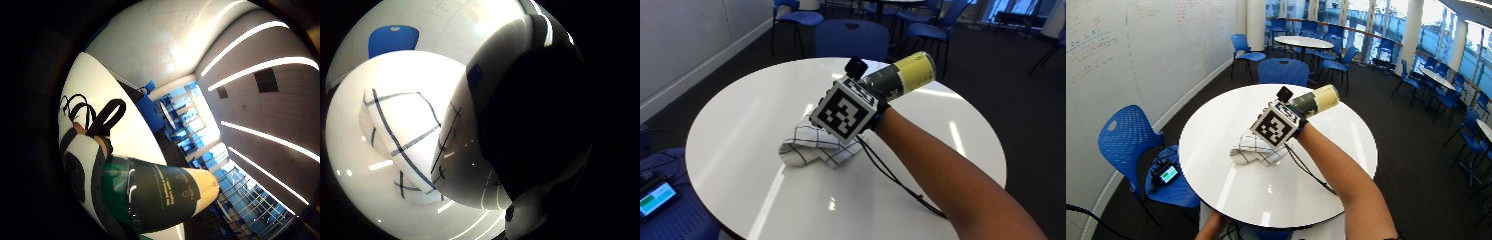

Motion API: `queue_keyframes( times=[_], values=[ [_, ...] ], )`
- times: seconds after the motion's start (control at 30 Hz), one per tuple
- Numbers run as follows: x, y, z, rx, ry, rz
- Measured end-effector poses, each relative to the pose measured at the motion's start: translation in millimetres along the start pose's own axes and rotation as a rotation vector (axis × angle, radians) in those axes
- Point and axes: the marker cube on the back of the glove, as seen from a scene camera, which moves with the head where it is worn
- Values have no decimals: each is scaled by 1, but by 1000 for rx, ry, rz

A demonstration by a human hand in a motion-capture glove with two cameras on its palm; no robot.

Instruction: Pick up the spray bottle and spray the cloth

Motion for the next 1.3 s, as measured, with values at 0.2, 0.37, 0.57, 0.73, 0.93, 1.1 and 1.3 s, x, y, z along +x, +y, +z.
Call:
queue_keyframes(
  times=[0.2,0.37,0.57,0.73,0.93,1.1,1.3],
  values=[
    [-10,3,1,-10,-26,8],
    [-6,2,2,-16,-31,28],
    [0,4,3,-22,-41,52],
    [-3,6,4,-21,-49,53],
    [2,-1,-6,-34,-153,164],
    [28,-12,-10,12,-306,419],
    [47,-26,-19,62,-630,737]
  ],
)
